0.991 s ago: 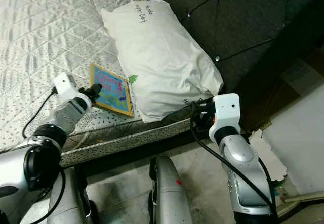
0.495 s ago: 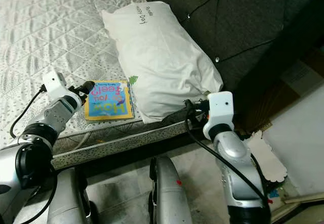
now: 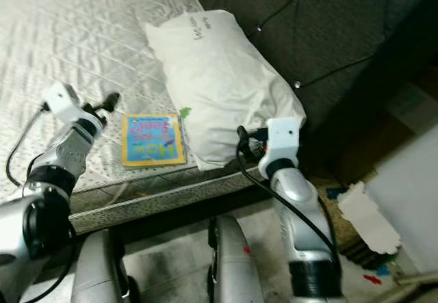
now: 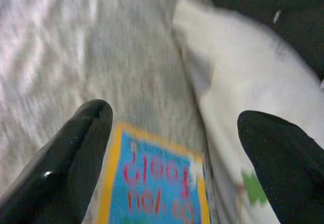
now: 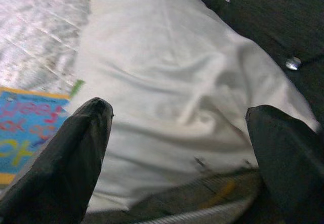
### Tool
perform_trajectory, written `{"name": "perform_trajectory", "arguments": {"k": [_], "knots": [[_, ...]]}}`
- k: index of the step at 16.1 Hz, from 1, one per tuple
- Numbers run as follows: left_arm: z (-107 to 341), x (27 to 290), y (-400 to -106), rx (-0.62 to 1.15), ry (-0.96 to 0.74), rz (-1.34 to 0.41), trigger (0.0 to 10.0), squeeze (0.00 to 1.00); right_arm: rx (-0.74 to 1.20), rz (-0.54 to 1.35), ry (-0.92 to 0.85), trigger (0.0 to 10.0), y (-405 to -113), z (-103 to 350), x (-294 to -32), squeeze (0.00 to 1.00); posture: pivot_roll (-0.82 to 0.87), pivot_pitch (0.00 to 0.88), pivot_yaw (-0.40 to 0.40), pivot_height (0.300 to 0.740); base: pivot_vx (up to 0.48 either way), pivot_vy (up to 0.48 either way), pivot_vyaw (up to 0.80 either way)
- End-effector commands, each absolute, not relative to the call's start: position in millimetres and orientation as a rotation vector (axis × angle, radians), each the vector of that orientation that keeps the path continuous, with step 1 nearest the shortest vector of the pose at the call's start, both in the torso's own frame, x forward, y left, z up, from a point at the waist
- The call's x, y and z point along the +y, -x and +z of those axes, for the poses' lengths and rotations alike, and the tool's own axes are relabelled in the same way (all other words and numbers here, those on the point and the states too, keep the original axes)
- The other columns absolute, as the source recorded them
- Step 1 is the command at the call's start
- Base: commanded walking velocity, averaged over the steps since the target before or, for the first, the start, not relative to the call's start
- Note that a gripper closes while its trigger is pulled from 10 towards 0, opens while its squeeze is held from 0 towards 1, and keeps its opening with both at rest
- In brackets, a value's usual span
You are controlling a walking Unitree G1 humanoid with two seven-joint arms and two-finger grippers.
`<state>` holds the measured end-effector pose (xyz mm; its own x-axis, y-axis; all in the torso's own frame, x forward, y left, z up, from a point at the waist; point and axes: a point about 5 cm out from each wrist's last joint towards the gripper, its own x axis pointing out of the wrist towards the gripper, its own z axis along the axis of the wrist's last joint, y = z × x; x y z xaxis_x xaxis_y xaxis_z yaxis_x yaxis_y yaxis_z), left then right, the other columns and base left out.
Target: Clean up the room
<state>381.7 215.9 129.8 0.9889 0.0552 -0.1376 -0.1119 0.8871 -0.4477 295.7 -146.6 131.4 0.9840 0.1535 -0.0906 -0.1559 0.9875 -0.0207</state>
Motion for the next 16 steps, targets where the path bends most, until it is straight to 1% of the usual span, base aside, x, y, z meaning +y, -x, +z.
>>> {"name": "perform_trajectory", "arguments": {"k": [1,2,3,4,5,6,8,9,10,11,12,13,14,15,16], "knots": [[122.9,216.6,-376.4,0.112,0.467,0.1,10.0,1.0,0.075,0.144,0.023,10.0,-299.4,132.7,-148.0,0.0,-0.2,0.0,-0.09,0.58,0.0,0.0,0.0],[118.1,222.5,-364.5,0.055,0.433,0.135,10.0,1.0,0.061,0.155,0.009,10.0,-305.6,133.0,-144.0,0.0,-0.18,0.0,-0.083,0.58,0.0,0.0,0.0],[114.5,224.6,-357.9,0.043,0.432,0.155,10.0,1.0,0.052,0.159,0.004,10.0,-310.3,133.3,-141.3,0.0,-0.16,0.0,-0.079,0.58,0.0,0.0,0.0],[112.2,224.8,-349.4,0.021,0.392,0.168,10.0,1.0,0.043,0.168,-0.003,10.0,-315.7,134.2,-137.5,0.0,-0.14,0.0,-0.073,0.58,0.0,0.0,0.0],[112.4,222.5,-342.5,0.004,0.347,0.158,10.0,1.0,0.032,0.175,-0.011,10.0,-321.6,134.9,-133.7,0.0,-0.13,0.0,-0.069,0.58,0.0,0.0,0.0],[114.2,219.9,-331.2,-0.009,0.266,0.152,10.0,1.0,0.026,0.215,-0.032,10.0,-329.9,135.8,-123.8,0.0,-0.1,0.0,-0.067,0.58,0.0,0.0,0.0],[112.7,221.0,-324.3,0.042,0.231,0.191,10.0,1.0,0.016,0.264,-0.06,10.0,-340.7,138.1,-110.0,0.0,-0.06,0.0,-0.07,0.58,0.0,0.0,0.0],[106.0,217.4,-321.0,0.109,0.197,0.2,10.0,1.0,-0.006,0.282,-0.06,10.0,-346.4,142.2,-103.7,0.0,-0.05,0.0,-0.07,0.58,0.0,0.0,0.0],[101.6,211.5,-316.9,0.153,0.19,0.192,10.0,0.38,-0.03,0.282,-0.07,10.0,-348.9,145.8,-101.8,0.0,-0.04,0.0,-0.068,0.58,0.0,0.0,0.0],[100.8,205.0,-312.5,0.173,0.176,0.193,10.0,0.0,-0.064,0.267,-0.07,10.0,-352.5,150.3,-102.4,0.0,-0.03,0.0,-0.066,0.58,0.0,0.0,0.0],[102.9,201.1,-310.5,0.166,0.167,0.19,10.0,0.0,-0.082,0.256,-0.072,10.0,-354.1,152.6,-103.7,0.0,-0.02,0.0,-0.066,0.58,0.0,0.0,0.0],[115.7,203.0,-313.1,0.131,0.046,0.239,10.0,0.0,-0.122,0.221,-0.052,10.0,-356.5,156.4,-111.0,0.0,-0.02,0.0,-0.061,0.58,0.0,0.0,0.0],[122.8,202.3,-315.1,0.095,-0.024,0.225,10.0,0.0,-0.123,0.217,-0.051,10.0,-357.5,155.9,-112.3,0.0,-0.02,0.0,-0.059,0.58,0.0,0.0,0.0],[125.0,202.8,-315.9,0.09,-0.053,0.229,10.0,0.0,-0.129,0.205,-0.031,10.0,-357.6,156.4,-115.0,0.0,-0.02,0.0,-0.059,0.58,0.0,0.0,0.0],[140.0,204.1,-318.2,0.014,-0.206,0.251,10.0,0.0,-0.147,0.201,-0.015,10.0,-358.7,158.8,-117.8,0.0,-0.02,0.0,-0.055,0.58,0.0,0.0,0.0]]}}
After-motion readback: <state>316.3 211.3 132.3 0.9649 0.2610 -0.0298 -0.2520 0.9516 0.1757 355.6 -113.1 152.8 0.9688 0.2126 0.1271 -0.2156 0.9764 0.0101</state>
